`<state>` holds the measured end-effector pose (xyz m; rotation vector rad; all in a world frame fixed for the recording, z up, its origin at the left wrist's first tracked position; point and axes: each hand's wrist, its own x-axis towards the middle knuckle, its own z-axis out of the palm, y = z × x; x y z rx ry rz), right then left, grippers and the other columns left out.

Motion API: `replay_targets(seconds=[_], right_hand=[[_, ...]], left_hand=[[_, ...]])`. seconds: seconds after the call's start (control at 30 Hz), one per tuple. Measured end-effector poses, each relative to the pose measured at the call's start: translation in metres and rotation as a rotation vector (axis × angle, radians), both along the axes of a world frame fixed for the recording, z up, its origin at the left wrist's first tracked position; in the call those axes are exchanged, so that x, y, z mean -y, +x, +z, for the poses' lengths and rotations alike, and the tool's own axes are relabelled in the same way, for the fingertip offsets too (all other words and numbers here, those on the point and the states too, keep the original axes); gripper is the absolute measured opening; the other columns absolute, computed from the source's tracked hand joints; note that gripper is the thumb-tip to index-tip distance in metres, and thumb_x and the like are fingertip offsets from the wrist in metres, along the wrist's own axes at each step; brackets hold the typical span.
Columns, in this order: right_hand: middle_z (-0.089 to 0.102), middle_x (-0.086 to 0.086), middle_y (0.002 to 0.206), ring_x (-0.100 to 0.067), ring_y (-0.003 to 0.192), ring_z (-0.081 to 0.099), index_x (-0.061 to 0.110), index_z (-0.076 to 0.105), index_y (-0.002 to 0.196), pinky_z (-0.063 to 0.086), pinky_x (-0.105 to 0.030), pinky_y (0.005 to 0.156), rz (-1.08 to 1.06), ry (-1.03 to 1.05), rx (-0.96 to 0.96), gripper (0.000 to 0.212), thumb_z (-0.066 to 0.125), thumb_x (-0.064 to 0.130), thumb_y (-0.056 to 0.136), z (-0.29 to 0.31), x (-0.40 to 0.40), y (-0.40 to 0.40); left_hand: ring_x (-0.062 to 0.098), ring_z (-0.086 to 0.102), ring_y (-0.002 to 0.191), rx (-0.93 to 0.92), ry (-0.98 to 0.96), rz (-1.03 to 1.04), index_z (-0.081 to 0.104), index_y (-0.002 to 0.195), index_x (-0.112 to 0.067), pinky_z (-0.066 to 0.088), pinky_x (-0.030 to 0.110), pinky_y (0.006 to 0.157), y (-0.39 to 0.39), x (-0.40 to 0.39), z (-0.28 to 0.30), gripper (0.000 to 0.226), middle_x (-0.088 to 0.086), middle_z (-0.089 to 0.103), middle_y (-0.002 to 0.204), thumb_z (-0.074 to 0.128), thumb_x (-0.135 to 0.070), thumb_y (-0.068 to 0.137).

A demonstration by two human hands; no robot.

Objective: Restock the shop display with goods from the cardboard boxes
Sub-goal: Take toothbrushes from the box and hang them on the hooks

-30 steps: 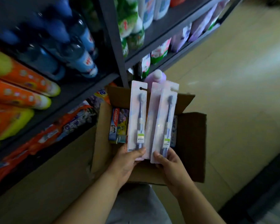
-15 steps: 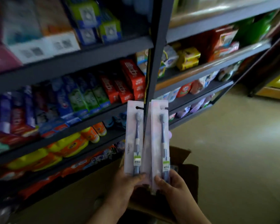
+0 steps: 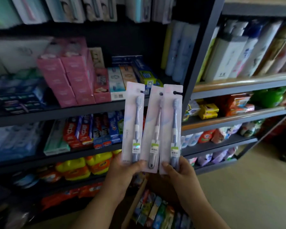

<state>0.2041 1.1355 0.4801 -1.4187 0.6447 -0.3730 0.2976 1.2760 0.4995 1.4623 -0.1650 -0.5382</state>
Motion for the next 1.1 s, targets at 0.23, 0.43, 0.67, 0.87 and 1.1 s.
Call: replay_targets(seconds=[0.23, 0.43, 0.67, 0.87, 1.1], right_hand=[[0.072, -0.001, 0.097, -0.017, 0.091, 0.069, 0.028, 0.062, 0.103, 0.055, -0.043, 0.085, 0.116, -0.174, 0.110, 0.023, 0.069, 0.014, 0.086, 0.037, -0.007, 0.024], [0.068, -0.008, 0.097, -0.021, 0.081, 0.070, 0.028, 0.057, 0.107, 0.059, -0.038, 0.066, 0.170, -0.207, 0.152, 0.025, 0.066, 0.013, 0.089, 0.087, -0.001, 0.061], [0.066, 0.000, 0.101, -0.018, 0.080, 0.070, 0.025, 0.051, 0.116, 0.059, -0.039, 0.068, 0.136, -0.405, 0.218, 0.022, 0.058, 0.027, 0.095, 0.159, 0.017, 0.106], [0.062, 0.001, 0.101, -0.015, 0.073, 0.068, 0.021, 0.045, 0.123, 0.056, -0.029, 0.056, 0.012, -0.494, 0.227, 0.028, 0.054, 0.026, 0.097, 0.203, 0.056, 0.144], [0.057, -0.005, 0.106, -0.013, 0.069, 0.057, 0.011, 0.041, 0.131, 0.038, -0.010, 0.038, 0.005, -0.669, 0.154, 0.034, 0.051, 0.017, 0.098, 0.255, 0.110, 0.183]], left_hand=[[0.048, 0.061, 0.072, 0.058, -0.120, 0.112, 0.069, 0.103, -0.015, 0.046, 0.053, 0.059, 0.011, -0.024, 0.041, 0.041, 0.027, 0.069, 0.091, 0.080, -0.019, 0.064], [0.032, 0.069, 0.085, 0.096, -0.204, 0.260, 0.067, 0.101, -0.014, 0.051, 0.046, 0.082, 0.040, -0.048, 0.085, 0.047, 0.010, 0.075, 0.084, 0.080, 0.005, 0.061], [0.021, 0.071, 0.086, 0.224, -0.246, 0.260, 0.067, 0.106, -0.020, 0.051, 0.033, 0.071, 0.074, -0.055, 0.140, 0.033, 0.003, 0.075, 0.093, 0.069, 0.001, 0.080], [0.017, 0.068, 0.076, 0.262, -0.259, 0.255, 0.067, 0.100, -0.020, 0.049, 0.032, 0.066, 0.098, -0.046, 0.166, 0.028, -0.001, 0.074, 0.078, 0.067, 0.002, 0.082], [0.025, 0.063, 0.074, 0.235, -0.302, 0.291, 0.063, 0.085, -0.015, 0.044, 0.032, 0.060, 0.111, -0.031, 0.181, 0.028, 0.005, 0.069, 0.072, 0.064, 0.012, 0.080]])
